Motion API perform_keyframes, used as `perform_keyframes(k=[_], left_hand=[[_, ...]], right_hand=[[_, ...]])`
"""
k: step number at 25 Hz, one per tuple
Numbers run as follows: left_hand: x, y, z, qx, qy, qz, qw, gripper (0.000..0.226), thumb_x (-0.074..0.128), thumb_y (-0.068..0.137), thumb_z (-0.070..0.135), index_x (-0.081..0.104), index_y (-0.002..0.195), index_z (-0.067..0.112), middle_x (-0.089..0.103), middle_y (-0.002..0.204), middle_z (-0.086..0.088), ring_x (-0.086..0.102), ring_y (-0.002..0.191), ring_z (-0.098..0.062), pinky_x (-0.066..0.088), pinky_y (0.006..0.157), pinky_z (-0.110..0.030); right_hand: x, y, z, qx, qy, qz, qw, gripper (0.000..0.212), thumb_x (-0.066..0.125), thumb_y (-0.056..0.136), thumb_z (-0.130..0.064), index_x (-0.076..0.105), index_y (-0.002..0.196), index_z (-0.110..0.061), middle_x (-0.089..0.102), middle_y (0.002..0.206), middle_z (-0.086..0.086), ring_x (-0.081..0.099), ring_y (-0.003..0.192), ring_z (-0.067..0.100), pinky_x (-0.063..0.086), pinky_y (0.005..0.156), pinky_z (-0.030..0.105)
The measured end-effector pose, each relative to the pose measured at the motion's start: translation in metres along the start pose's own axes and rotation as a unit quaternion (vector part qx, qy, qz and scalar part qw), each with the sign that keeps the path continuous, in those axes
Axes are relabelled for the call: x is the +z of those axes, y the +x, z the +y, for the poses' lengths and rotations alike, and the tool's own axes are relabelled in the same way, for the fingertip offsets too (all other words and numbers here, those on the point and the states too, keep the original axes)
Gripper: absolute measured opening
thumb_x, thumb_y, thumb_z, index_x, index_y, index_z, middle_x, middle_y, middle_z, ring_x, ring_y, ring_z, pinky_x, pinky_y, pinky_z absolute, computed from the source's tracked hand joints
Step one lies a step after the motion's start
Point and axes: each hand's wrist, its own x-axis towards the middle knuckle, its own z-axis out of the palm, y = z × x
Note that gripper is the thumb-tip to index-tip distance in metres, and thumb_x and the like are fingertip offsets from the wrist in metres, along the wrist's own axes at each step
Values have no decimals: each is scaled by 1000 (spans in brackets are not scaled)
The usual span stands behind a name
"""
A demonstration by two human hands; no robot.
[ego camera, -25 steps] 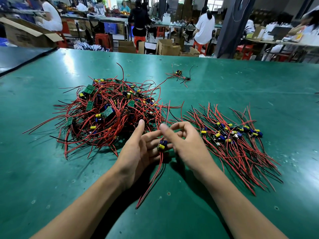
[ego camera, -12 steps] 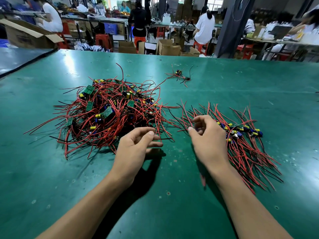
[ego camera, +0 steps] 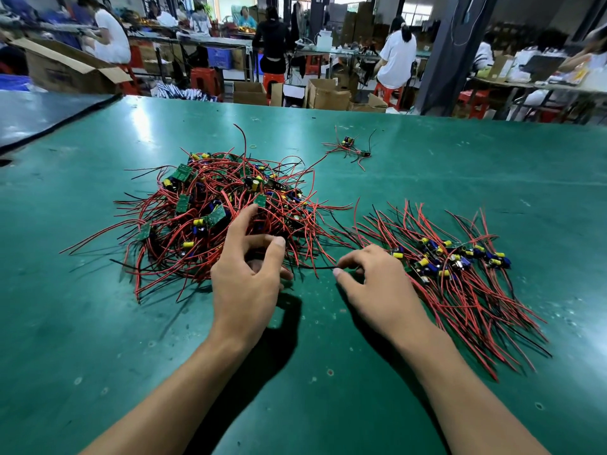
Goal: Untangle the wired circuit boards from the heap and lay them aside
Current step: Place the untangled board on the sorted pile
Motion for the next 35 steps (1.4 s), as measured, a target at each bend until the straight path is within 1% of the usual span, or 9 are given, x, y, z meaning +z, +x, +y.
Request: perform_keyframes(k=[3,11,14,17,20,23,25,31,35], left_hand=[[-1,3,-5,-40,20,-30,999,71,64,93,18,28,148,43,70,95,12,71,59,-17,60,62,-40],[0,5,-9,-35,85,-94,991,40,64,93,18,57,131,30,72,101,6,71,65,-20,60,67,-41],[7,4,-5,-135,-65,-127,980,38,61,96,19,54,132,25,73,106,6,71,65,-15,56,54,-30],[10,7,-2,-222,-215,-115,944,26,61,95,21,63,120,22,73,97,2,61,54,-8,47,43,-19],[8,8,-5,-239,-212,-120,940,20,68,84,30,74,97,17,66,82,-8,53,52,-10,44,47,-19],[7,7,-5,-239,-182,-142,943,13,70,84,28,75,78,18,55,68,-8,41,49,-11,31,49,-23],[6,4,-4,-229,-163,-175,944,16,68,88,24,73,73,19,56,58,1,39,43,-8,27,44,-20],[9,-13,4,-154,-58,-392,905,27,66,89,8,66,63,15,47,45,6,37,40,-6,29,42,-17],[7,-12,2,-134,-20,-410,902,24,69,90,16,66,66,14,48,46,3,38,42,-10,27,44,-22]], right_hand=[[-1,1,2,18,-11,18,1000,13,68,92,-32,75,97,-22,61,99,-1,60,95,20,50,90,39],[8,-8,-20,-47,128,21,990,19,73,90,-20,76,108,-20,70,105,-9,61,94,1,46,83,17],[9,-11,-28,-68,191,-34,979,31,70,93,-13,70,122,-23,67,120,-13,61,100,2,49,82,19],[8,-12,-30,-98,206,-43,973,27,72,92,-10,74,118,-15,69,124,-8,61,115,-1,43,101,15],[9,-15,-34,-99,227,-26,968,11,75,89,-20,81,96,-14,76,98,-10,67,97,-2,46,91,16],[10,-16,-34,-84,253,23,964,36,65,91,-40,72,69,-12,65,62,-4,53,58,2,41,59,23],[8,-11,-32,-40,275,54,959,44,61,92,-46,66,67,-11,58,56,0,46,53,5,38,55,26],[-1,-4,-34,135,479,-113,860,38,74,69,-61,74,78,-24,74,81,5,64,64,14,51,54,22],[-3,-4,-34,165,543,-118,815,27,83,65,-45,77,82,-26,75,88,8,61,65,11,46,56,19]])
